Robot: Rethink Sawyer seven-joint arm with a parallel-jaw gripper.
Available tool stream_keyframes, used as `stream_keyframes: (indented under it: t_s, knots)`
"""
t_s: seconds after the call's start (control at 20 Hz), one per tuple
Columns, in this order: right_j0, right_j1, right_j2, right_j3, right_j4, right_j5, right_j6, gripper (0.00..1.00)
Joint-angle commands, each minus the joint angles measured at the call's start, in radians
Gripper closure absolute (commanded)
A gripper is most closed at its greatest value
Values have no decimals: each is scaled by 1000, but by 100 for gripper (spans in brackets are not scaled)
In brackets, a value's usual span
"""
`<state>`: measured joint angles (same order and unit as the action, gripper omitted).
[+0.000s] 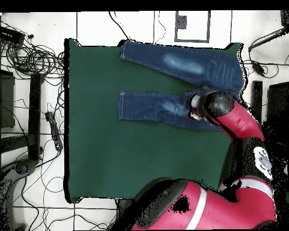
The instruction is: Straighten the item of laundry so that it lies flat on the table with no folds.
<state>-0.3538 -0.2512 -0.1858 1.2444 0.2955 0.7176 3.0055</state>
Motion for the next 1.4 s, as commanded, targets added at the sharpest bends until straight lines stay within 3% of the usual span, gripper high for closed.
stream_keyframes:
  t_s: [0.05,0.65,1.4]
  knots:
    - [111,60,62,-37,12,42,117,100]
    - [140,3,32,-51,25,164,130,100]
    - [194,-67,49,-1,89,196,224,100]
